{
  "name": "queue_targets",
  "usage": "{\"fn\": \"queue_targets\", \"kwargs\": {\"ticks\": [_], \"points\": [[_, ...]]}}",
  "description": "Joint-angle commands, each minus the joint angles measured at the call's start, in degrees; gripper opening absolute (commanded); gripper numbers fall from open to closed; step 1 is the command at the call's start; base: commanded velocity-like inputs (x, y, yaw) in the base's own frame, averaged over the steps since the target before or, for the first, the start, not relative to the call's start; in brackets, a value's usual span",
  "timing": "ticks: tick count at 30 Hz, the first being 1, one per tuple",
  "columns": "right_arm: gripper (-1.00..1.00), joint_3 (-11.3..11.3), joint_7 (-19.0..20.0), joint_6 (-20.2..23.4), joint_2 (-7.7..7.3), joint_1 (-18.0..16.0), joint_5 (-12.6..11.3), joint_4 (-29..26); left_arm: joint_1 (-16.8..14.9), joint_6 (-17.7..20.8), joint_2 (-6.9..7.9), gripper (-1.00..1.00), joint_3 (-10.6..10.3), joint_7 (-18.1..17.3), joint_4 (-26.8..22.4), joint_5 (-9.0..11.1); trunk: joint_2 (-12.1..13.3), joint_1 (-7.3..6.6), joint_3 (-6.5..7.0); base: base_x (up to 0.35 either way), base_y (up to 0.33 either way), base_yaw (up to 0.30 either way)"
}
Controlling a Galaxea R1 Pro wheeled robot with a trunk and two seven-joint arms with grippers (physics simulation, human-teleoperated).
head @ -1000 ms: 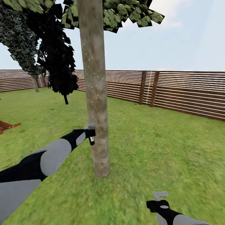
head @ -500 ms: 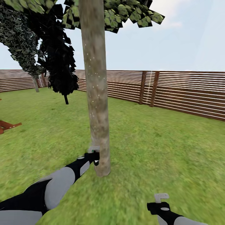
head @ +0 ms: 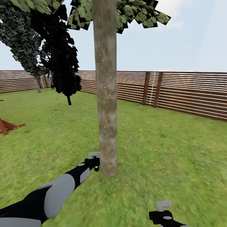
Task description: In the garden, pick up the pesticide atomizer on the floor and spray pesticide onto both trees until each tree trunk is fully covered.
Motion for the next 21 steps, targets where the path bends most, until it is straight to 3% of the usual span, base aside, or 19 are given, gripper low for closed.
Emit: {"fn": "queue_targets", "kwargs": {"ticks": [1, 5, 11, 21], "points": [[1.0, 0.1, -0.2, -0.4, 0.01, 0.0, 0.3, 0.3, 0.0, -0.1, 0.02, -1.0, 0.5, -0.1, 0.0, -0.5, -0.1, 0.04, -0.1, 0.25, 0.265, 0.0], [1.0, 0.1, -0.2, -0.4, 0.01, 0.2, 0.3, 0.3, 0.0, -0.1, 0.04, -1.0, 0.5, -0.1, 0.0, -0.4, -0.1, 0.04, -0.1, 0.261, 0.261, -0.104], [1.0, 0.1, -0.2, -0.5, 0.01, 0.3, 0.3, 0.3, 0.0, -0.1, 0.04, -1.0, 0.5, -0.1, 0.0, -0.4, -0.1, 0.04, -0.1, 0.228, 0.282, -0.273], [1.0, 0.1, -0.1, -0.5, 0.01, 0.3, 0.3, 0.2, 0.0, 0.0, 0.04, -1.0, 0.5, -0.1, 0.0, -0.3, -0.1, 0.04, -0.01, 0.028, 0.344, -0.153]]}}
